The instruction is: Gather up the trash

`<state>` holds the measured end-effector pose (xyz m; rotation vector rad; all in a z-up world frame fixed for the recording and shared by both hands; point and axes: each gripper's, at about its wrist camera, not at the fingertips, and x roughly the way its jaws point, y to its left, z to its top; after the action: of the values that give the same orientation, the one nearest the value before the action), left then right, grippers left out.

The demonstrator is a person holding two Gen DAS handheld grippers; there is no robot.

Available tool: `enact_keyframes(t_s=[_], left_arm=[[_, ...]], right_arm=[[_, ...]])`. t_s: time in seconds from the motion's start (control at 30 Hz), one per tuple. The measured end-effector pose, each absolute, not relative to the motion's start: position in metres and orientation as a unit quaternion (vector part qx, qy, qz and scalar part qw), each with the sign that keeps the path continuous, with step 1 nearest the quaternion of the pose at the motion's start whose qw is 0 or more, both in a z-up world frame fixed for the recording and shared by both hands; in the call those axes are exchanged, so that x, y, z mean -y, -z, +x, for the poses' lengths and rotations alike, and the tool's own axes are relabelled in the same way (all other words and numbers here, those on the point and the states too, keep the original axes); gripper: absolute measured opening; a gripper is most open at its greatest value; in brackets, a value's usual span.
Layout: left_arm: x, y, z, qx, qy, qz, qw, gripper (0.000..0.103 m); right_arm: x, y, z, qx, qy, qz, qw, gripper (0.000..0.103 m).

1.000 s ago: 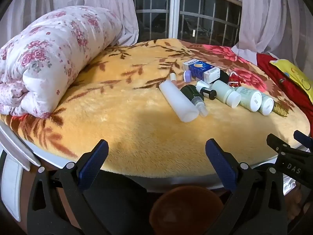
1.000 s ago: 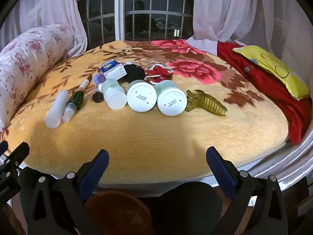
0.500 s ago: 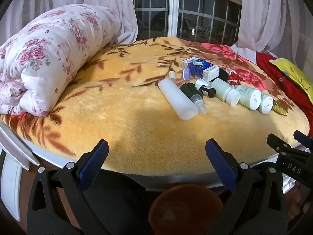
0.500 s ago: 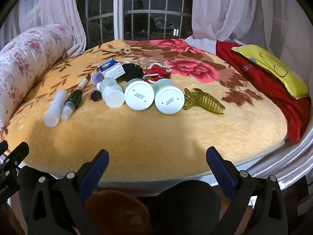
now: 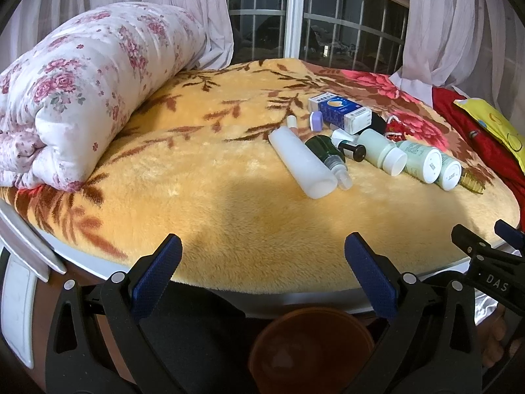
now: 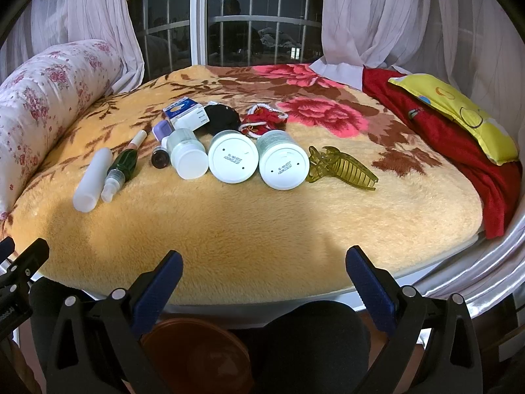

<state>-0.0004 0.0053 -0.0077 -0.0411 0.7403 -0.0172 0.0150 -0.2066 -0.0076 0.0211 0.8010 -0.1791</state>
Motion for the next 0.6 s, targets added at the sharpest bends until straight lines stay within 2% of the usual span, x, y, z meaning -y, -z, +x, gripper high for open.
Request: enact_keyframes(t_s=[0.6], left_arm=[[-0.01, 0.0074, 0.0035, -0.368, 0.006, -0.025, 0.929, 0.097]], right_arm=[[0.2056, 0.009, 0.0162, -0.391, 0.088, 0.009, 0.916, 0.098]])
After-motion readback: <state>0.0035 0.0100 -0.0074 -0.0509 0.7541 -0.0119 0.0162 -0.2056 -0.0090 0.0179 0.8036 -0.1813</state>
